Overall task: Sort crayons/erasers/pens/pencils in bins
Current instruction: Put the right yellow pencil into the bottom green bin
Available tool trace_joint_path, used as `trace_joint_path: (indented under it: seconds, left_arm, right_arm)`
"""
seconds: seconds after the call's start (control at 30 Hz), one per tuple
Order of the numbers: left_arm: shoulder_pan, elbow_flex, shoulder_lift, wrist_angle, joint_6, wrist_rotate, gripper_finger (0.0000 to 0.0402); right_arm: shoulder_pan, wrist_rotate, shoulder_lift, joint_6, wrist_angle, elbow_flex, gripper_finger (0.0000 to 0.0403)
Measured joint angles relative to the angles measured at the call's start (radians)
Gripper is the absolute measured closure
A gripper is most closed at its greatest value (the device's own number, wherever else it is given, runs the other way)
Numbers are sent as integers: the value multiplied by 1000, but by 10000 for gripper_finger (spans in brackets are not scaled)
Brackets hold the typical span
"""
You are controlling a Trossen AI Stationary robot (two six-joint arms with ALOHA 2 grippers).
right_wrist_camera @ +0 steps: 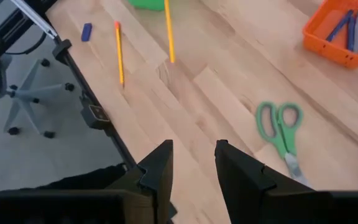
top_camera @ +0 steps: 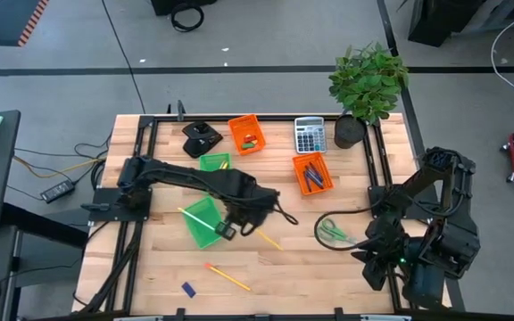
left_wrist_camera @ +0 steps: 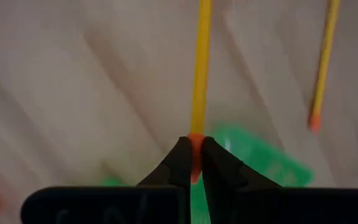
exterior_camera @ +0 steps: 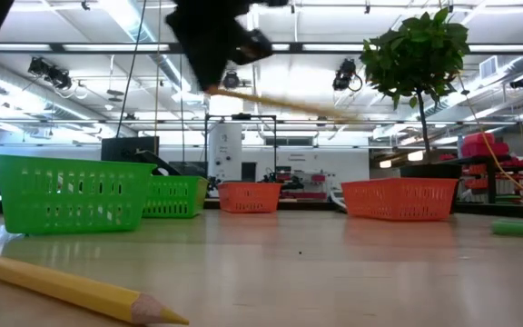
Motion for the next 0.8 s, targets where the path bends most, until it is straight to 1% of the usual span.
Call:
trace_joint_path:
  seconds: [0.13,0.23,0.3,0.4,0.5,0.6,0.7,0.8]
  left_arm:
    - [-2,-1,-24,-145,-36,-45,375]
    - [1,-1,-29,-240,-96,-68,375]
    - [2,-16,-42,-235,-132,-95,375]
    - [3,-64,-111,-243,-152,-102,375]
    - [3,-172,-213,-238,-167,-111,375]
    - [7,-332,-376,-218,-172,-111,375]
    - [8,-504,-541,-155,-214,-112,375]
    - [7,-634,-664,-95,-249,-111,375]
  right_arm:
    - [-3,7,0,-13,0,0,276]
    - [-3,7,0,14,11,0,276]
    - [3,7,0,46,16,0,276]
    - [6,6,0,63,24,0,276]
    - [5,7,0,77,22,0,276]
    - [-5,37,0,77,18,0,276]
    - [-26,81,0,73,1,0,276]
    - [-62,88,0,55,0,0,276]
